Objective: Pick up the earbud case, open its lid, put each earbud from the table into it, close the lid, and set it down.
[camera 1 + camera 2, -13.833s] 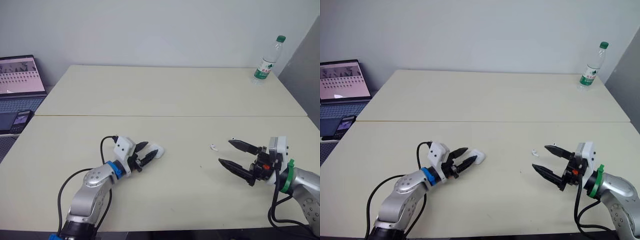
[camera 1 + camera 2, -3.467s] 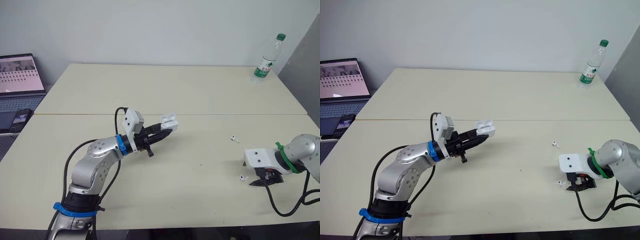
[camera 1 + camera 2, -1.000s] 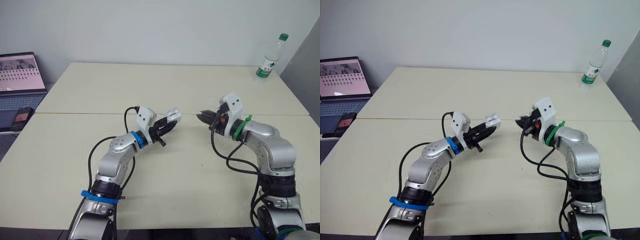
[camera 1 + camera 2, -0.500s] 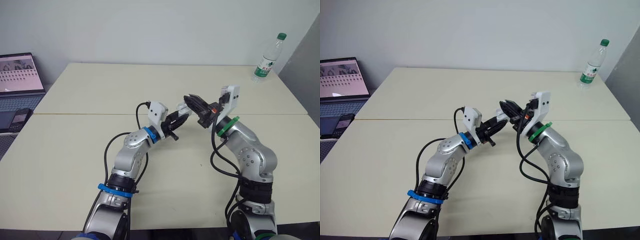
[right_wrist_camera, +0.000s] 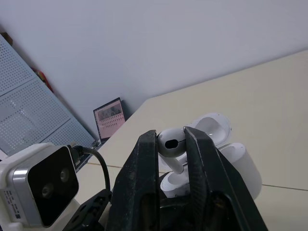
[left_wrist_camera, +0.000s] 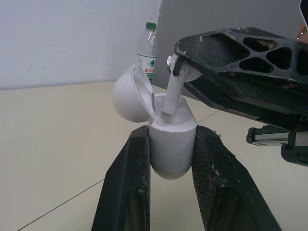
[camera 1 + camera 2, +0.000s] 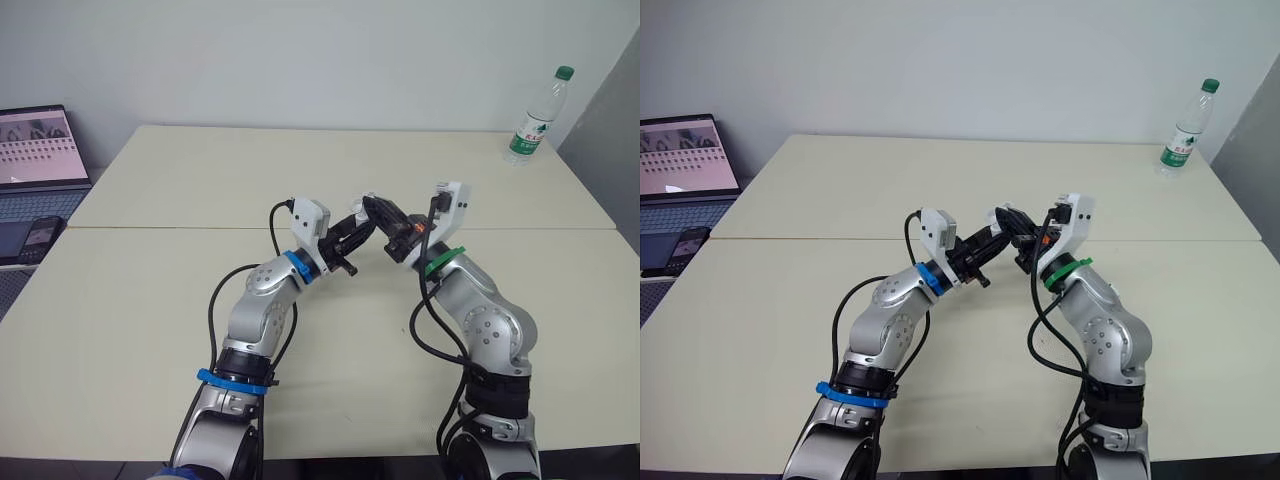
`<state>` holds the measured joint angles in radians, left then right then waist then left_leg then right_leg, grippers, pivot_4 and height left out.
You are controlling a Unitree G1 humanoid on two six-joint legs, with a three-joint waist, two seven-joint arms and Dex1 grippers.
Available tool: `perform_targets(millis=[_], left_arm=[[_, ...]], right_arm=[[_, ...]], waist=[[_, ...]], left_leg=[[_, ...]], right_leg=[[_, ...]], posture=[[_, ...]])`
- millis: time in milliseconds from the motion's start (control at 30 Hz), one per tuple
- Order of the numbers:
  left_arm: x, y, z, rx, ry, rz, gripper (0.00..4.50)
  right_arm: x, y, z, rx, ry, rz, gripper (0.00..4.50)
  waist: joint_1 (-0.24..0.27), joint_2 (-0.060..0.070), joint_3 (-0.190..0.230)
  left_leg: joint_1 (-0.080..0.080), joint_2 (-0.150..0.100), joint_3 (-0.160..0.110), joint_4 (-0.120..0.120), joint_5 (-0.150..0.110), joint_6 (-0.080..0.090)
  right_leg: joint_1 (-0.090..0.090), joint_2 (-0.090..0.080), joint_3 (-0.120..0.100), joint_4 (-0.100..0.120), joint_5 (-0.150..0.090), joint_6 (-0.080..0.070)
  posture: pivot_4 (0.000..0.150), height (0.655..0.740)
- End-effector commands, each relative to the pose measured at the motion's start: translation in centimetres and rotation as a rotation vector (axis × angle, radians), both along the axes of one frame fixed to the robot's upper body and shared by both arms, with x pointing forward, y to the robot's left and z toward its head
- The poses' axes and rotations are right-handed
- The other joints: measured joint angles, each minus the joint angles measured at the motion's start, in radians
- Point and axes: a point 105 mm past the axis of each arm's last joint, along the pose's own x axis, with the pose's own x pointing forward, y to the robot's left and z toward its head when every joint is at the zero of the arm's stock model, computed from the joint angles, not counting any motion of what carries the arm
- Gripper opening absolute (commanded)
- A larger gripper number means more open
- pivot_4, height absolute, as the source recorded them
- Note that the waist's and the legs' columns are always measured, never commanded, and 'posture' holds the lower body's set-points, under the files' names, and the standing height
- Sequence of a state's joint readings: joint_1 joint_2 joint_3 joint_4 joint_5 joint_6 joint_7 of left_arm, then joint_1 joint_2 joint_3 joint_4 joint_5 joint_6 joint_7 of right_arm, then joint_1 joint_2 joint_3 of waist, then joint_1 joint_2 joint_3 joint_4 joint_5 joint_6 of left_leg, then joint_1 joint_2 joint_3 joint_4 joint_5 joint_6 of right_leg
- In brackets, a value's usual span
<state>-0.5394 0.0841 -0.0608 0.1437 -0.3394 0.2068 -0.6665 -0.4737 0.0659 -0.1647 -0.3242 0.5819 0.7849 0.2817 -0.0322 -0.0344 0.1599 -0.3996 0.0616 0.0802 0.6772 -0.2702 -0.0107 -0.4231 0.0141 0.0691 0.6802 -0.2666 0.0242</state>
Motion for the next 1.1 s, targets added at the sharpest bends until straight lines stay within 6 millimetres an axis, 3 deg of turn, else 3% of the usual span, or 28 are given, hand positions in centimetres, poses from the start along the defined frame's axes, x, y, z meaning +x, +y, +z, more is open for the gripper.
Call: perform_targets(millis=[33, 600, 867, 1000, 1100], left_arm=[[-0.7, -0.3, 1.9, -0.039, -0.071, -0.020, 0.81], [-1.0, -0.9, 2.0, -0.058, -0.073, -0.036, 0.81], [-1.1, -0.9, 1.9, -0.051, -0.075, -0.038, 0.81], [-1.1, -0.8, 1.8, -0.047, -0.074, -0.037, 0.81], [-1.1, -0.7, 1.8, -0.043, -0.075, -0.034, 0.81]], right_arm=[[-0.6, 0.2, 0.6, 0.013, -0.022, 0.024, 0.40], [-1.0, 0.7, -0.4, -0.015, 0.018, 0.052, 0.40], [-0.9, 0.3, -0.2, -0.025, 0.007, 0.044, 3.13], [-1.2, -0.5, 0.9, -0.037, -0.067, 0.042, 4.46], [-1.4, -1.6, 1.9, -0.073, -0.126, 0.051, 4.46]], waist=[[0.000, 0.000, 0.000], [0.000, 0.000, 0.000], [0.000, 0.000, 0.000], [0.000, 0.000, 0.000], [0.000, 0.000, 0.000]], left_leg=[[0.000, 0.000, 0.000, 0.000, 0.000, 0.000], [0.000, 0.000, 0.000, 0.000, 0.000, 0.000], [0.000, 0.000, 0.000, -0.001, 0.000, 0.000], [0.000, 0.000, 0.000, -0.001, 0.000, 0.000], [-0.001, 0.000, 0.000, -0.001, 0.000, 0.000]], right_leg=[[0.000, 0.000, 0.000, 0.000, 0.000, 0.000], [0.000, 0.000, 0.000, 0.000, 0.000, 0.000], [0.000, 0.000, 0.000, -0.001, 0.000, 0.000], [0.000, 0.000, 0.000, -0.001, 0.000, 0.000], [0.000, 0.000, 0.000, -0.001, 0.000, 0.000]], posture=[[0.150, 0.7362], [0.150, 0.7362], [0.150, 0.7362], [0.150, 0.7362], [0.150, 0.7362]])
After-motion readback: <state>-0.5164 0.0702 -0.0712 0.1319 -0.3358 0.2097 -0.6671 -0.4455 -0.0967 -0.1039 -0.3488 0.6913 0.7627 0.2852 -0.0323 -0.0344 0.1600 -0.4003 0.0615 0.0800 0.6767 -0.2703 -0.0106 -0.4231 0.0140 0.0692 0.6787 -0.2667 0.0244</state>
